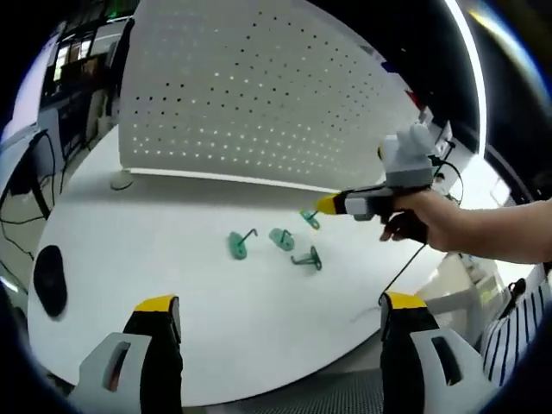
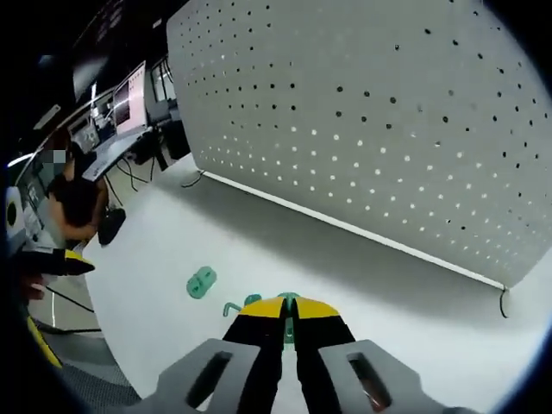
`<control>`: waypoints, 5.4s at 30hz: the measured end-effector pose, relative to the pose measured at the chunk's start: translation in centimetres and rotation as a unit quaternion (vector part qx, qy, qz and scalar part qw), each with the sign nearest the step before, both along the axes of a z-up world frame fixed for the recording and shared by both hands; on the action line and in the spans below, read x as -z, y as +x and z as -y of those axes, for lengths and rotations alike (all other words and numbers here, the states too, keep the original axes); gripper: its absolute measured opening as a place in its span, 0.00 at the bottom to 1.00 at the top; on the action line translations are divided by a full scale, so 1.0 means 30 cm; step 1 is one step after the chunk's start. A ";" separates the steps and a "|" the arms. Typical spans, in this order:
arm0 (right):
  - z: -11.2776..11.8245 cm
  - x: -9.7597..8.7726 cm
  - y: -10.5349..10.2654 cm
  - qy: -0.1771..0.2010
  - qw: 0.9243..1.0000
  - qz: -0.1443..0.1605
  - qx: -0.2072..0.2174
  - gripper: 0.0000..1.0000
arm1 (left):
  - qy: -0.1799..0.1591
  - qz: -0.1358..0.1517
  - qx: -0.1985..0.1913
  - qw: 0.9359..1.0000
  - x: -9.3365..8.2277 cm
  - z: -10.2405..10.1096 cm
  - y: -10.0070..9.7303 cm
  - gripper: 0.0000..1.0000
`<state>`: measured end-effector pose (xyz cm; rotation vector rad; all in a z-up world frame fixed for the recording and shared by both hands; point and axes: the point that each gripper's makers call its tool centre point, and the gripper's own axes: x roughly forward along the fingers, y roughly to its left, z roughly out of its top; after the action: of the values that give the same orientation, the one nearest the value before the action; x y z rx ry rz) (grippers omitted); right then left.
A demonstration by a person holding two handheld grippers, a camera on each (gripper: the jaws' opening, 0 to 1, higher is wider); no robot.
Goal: Insert the hook assembly into the mounting plate slot until the hook locks in place.
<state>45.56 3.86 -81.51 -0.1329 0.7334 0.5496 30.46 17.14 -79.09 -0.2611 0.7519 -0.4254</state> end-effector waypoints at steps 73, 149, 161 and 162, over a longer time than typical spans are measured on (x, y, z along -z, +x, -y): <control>-0.308 -0.445 -0.384 0.271 0.960 0.056 -0.041 0.00 | -0.163 0.014 0.022 0.986 -0.198 0.139 0.101 0.21; -0.287 -0.571 -0.408 0.315 0.946 0.064 -0.039 0.05 | -0.130 0.114 0.086 0.981 -0.353 0.183 0.099 0.01; -0.303 -0.577 -0.361 0.307 0.950 0.039 -0.037 0.01 | -0.061 0.170 0.098 0.979 -0.394 0.163 0.132 0.01; -0.304 -0.576 -0.363 0.306 0.950 0.038 -0.037 0.01 | -0.054 0.173 0.099 0.978 -0.394 0.162 0.133 0.01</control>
<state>34.66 12.98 -64.24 0.3969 0.4567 0.8173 34.45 12.28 -67.27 -0.2075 0.4147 -0.6838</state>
